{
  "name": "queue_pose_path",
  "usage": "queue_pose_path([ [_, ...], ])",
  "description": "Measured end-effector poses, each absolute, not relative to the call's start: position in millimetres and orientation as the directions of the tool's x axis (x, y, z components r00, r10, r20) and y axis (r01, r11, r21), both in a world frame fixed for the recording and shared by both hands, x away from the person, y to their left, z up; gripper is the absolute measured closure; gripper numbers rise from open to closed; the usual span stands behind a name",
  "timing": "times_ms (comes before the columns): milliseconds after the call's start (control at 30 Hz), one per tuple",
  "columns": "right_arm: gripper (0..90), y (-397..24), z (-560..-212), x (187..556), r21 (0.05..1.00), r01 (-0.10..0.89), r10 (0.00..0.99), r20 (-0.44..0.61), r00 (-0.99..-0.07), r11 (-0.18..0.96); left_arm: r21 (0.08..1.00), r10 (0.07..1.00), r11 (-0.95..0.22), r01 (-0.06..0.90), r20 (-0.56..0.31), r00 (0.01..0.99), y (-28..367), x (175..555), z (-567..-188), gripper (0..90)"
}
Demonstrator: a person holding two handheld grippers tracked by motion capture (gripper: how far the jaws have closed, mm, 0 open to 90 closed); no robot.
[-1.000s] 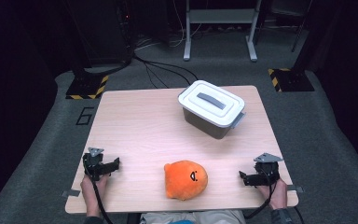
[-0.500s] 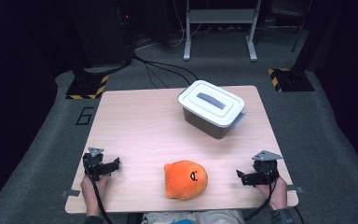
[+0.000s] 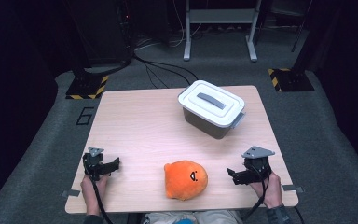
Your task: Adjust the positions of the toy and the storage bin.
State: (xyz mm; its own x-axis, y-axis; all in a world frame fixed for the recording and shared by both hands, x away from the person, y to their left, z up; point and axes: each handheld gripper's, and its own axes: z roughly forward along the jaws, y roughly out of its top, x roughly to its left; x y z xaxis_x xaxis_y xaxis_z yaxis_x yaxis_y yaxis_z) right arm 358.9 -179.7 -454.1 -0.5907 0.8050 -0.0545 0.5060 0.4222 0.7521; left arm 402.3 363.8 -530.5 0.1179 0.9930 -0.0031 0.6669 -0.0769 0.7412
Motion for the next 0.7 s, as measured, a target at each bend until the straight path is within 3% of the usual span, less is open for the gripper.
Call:
queue_pose_path([
  [700, 0.0, -126, -418, 355, 0.761, 0.391, 0.684, -0.095, -0.723, 0.518, 0.743, 0.993, -0.077, 0.665, -0.001, 0.115, 364, 402, -531, 12.0],
])
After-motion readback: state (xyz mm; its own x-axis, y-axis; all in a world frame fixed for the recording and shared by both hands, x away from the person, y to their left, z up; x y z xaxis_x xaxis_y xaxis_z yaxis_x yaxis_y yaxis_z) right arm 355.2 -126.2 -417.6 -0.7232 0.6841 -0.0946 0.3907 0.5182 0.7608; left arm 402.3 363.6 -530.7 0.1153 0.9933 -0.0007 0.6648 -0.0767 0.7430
